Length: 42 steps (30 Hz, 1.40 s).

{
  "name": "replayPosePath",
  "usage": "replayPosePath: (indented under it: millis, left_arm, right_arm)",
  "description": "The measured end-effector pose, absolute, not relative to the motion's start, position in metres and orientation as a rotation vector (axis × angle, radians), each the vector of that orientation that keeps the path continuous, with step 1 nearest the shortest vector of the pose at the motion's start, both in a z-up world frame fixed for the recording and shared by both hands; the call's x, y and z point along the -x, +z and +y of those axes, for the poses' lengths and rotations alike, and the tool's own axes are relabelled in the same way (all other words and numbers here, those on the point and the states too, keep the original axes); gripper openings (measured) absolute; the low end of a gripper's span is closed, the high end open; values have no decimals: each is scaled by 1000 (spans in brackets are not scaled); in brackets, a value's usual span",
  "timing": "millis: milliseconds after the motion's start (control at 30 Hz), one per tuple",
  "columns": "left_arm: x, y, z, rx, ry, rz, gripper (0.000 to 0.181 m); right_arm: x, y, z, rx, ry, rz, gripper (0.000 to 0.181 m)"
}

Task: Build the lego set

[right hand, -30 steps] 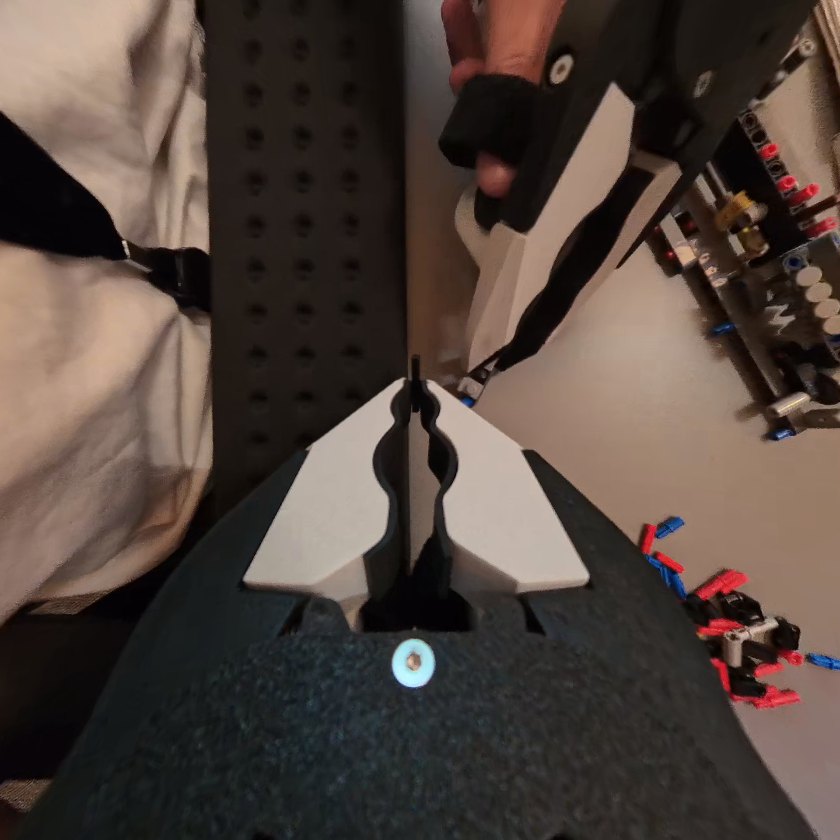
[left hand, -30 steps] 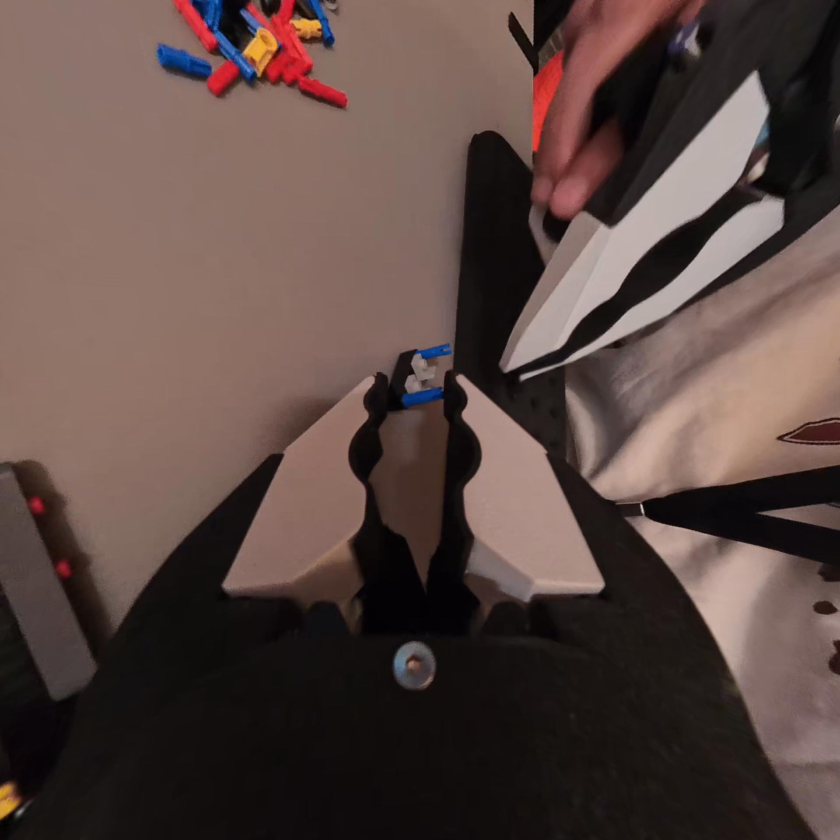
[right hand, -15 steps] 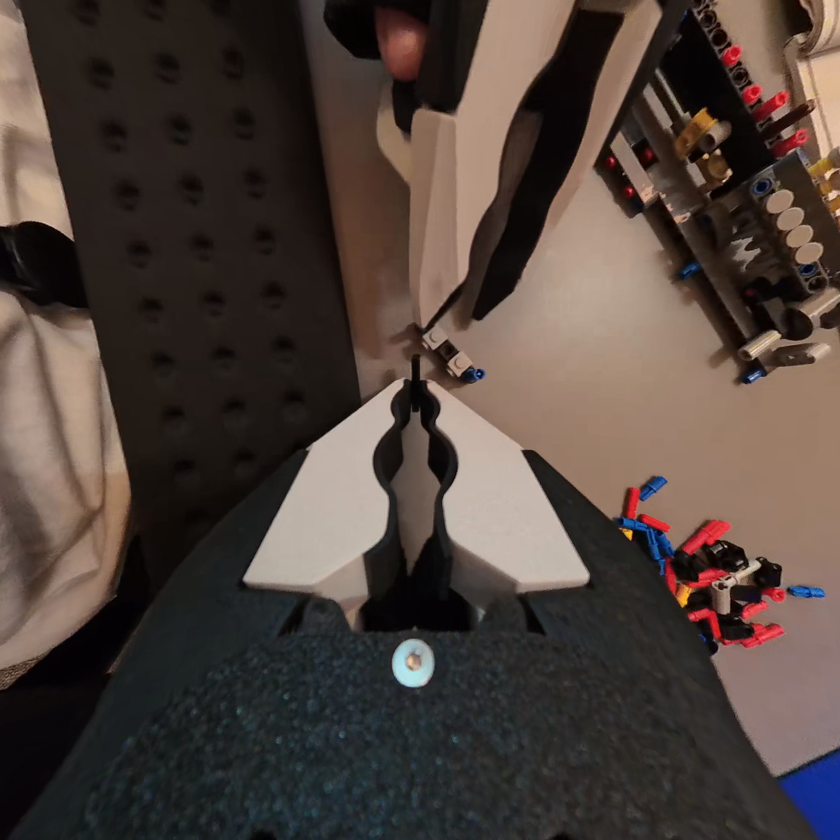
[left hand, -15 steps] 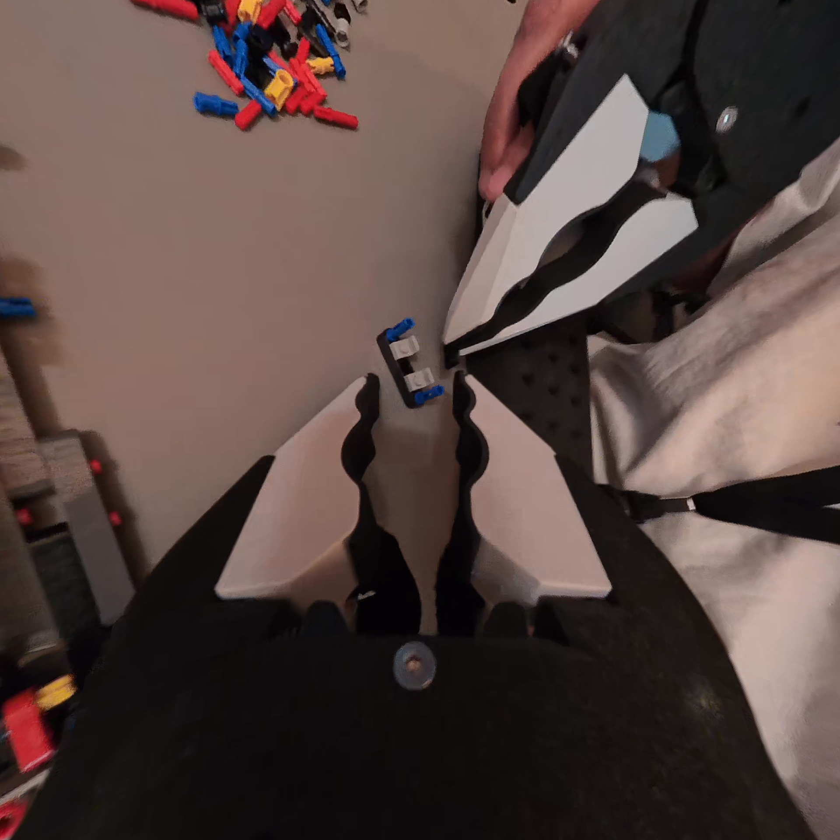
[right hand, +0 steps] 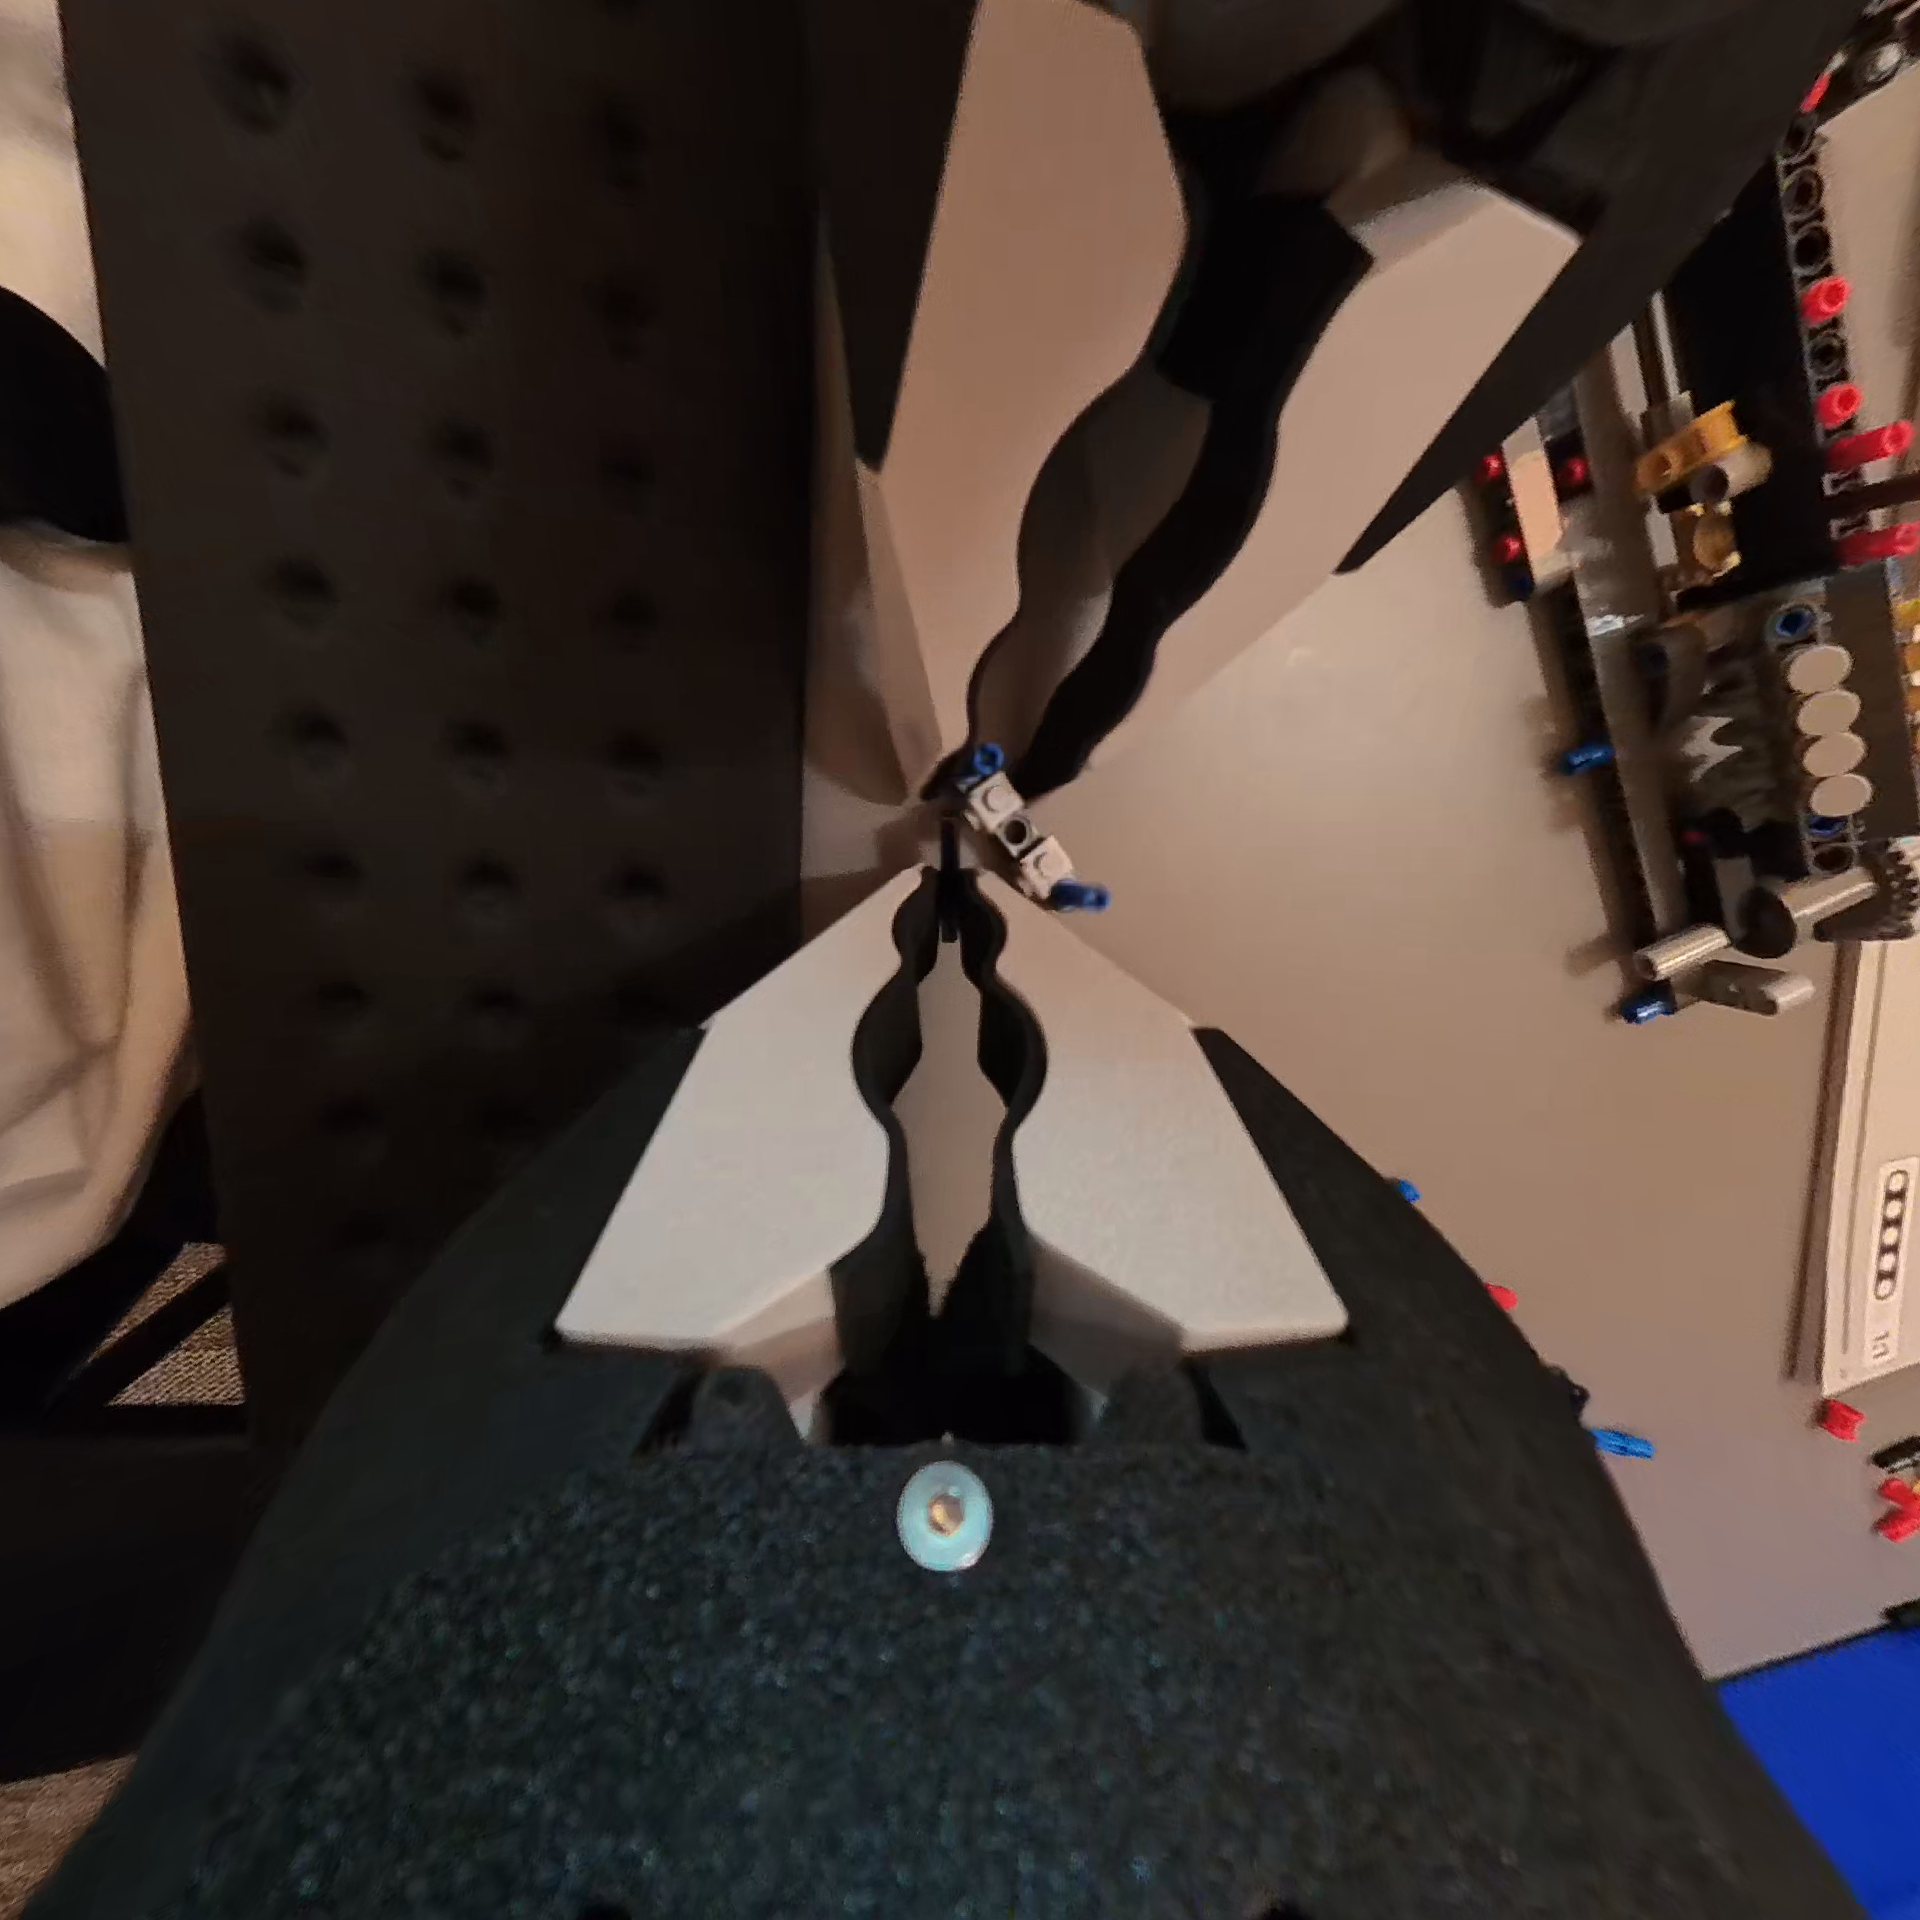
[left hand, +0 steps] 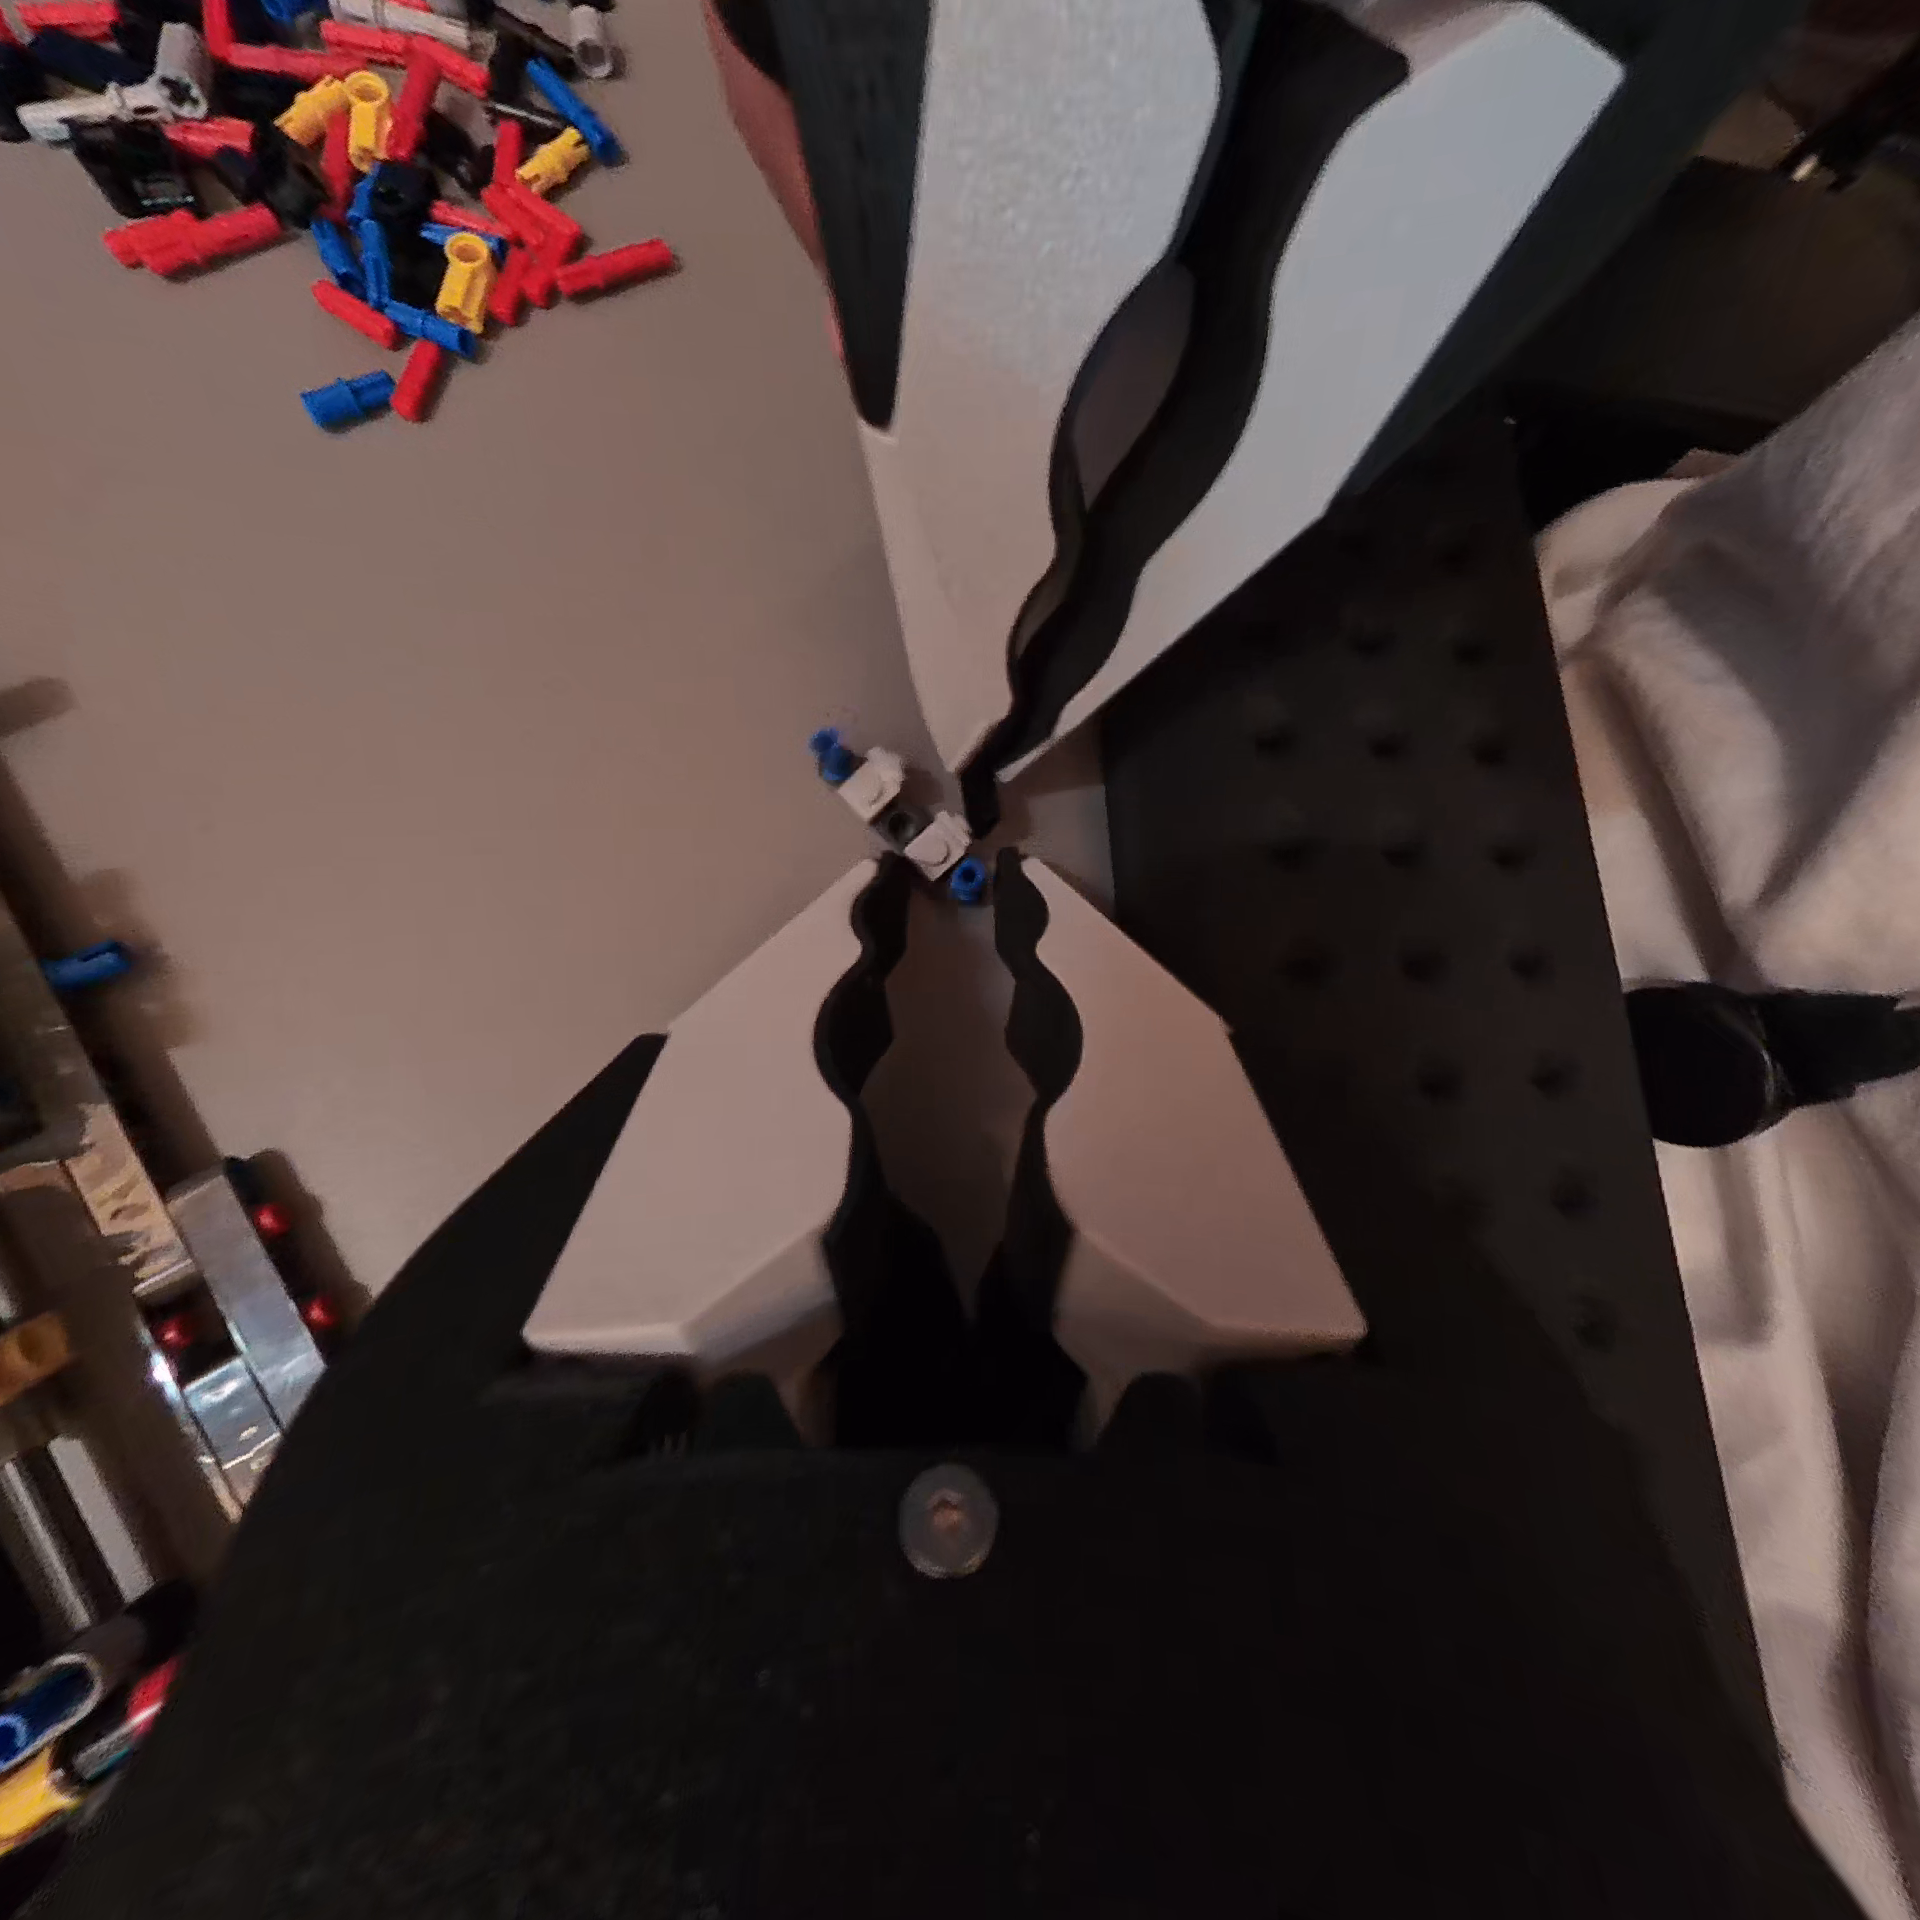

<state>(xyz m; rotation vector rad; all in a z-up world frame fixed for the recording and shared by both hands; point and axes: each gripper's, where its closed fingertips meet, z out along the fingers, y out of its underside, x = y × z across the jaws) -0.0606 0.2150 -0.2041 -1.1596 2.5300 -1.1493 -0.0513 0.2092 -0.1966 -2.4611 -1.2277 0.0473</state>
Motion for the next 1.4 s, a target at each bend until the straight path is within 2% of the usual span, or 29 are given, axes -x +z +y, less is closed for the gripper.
replayPosePath:
  millis: [200,400,500,767,1133,1400]
  left_arm:
    - [61,-205,213,1082,-1146,2549,14]
    - [57,-204,212,1076,-1144,2536,33]
    - [54,-204,215,1086,-1138,2524,30]
    - [49,-206,219,1006,-1063,2504,7]
    - [53,-206,219,976,-1132,2519,8]
    - [55,-204,214,990,-1182,2532,23]
  right_arm:
    - [52,-194,211,2451,56,-1224,2]
    - [54,-193,209,2458,95,-1239,2]
    - [48,-195,204,2483,79,-1270,2]
    - [46,-196,208,2471,68,-1297,2]
    - [49,-193,214,2464,79,-1249,2]
    - [48,-196,212,2486,78,-1261,2]
